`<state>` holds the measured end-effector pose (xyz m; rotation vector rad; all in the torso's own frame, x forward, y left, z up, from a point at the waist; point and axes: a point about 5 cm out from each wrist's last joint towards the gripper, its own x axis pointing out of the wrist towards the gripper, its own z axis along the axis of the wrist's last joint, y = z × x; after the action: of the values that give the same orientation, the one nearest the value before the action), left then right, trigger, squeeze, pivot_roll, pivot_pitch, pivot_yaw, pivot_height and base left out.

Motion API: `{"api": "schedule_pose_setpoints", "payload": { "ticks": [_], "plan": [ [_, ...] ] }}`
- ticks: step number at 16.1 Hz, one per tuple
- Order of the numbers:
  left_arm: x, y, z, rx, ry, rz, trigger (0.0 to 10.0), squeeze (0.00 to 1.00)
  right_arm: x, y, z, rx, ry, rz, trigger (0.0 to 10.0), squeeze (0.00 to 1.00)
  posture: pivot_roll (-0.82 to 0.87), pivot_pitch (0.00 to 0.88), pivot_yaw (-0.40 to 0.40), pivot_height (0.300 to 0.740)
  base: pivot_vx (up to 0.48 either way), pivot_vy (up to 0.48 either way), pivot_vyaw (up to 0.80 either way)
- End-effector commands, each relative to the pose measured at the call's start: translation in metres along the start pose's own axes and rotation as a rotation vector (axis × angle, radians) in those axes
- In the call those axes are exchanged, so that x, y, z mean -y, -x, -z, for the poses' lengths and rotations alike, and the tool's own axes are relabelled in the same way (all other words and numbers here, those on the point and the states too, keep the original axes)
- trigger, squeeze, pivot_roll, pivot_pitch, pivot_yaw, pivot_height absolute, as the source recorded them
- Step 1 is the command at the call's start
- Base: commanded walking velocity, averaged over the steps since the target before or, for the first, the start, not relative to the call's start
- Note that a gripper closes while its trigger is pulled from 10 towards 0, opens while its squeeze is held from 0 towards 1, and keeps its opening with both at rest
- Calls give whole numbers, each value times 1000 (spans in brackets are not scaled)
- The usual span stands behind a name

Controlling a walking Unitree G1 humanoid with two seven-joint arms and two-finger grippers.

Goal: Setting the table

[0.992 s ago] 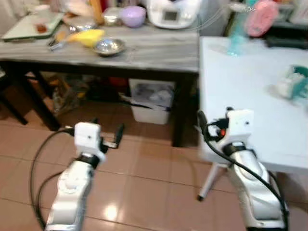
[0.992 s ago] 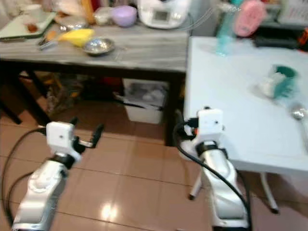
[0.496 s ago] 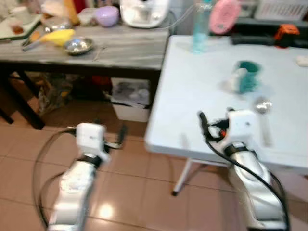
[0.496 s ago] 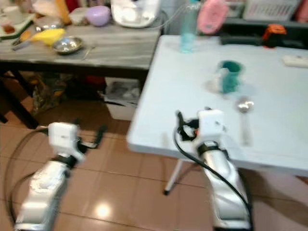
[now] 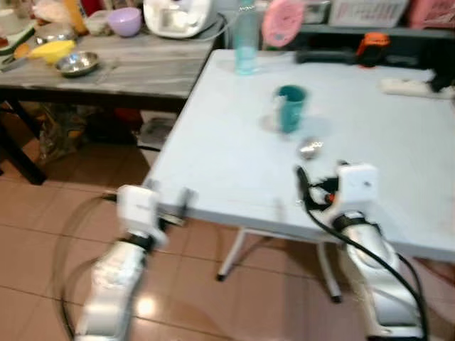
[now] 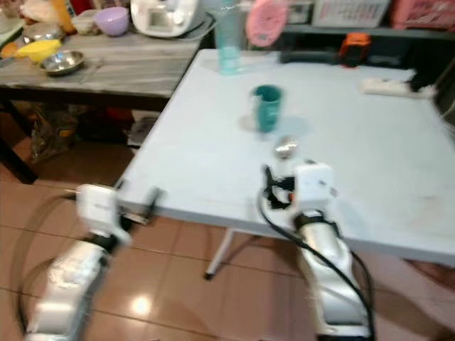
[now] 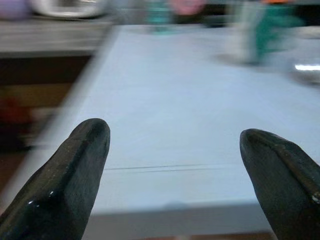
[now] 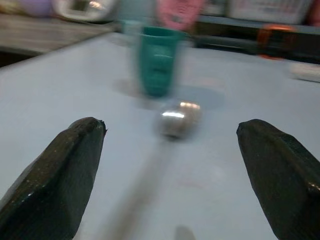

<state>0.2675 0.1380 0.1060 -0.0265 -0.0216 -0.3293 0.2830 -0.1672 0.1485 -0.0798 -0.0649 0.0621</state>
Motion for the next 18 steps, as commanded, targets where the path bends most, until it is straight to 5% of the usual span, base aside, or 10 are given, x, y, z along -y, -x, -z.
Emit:
{"api": "schedule_pose_setpoints", "payload": {
  "ticks": [1, 18],
  "plan": [
    [-11, 2, -2, 1, -18, -22, 10000, 0, -6, -2, -4, 20, -13, -13, 10000, 0, -45, 96, 53, 740, 0, 0, 0],
    [-6, -5, 0, -1, -43, 88, 10000, 0, -5, -8, -4, 33, -31, 26, 10000, 0, -45, 99, 73, 740, 0, 0, 0]
  ]
}}
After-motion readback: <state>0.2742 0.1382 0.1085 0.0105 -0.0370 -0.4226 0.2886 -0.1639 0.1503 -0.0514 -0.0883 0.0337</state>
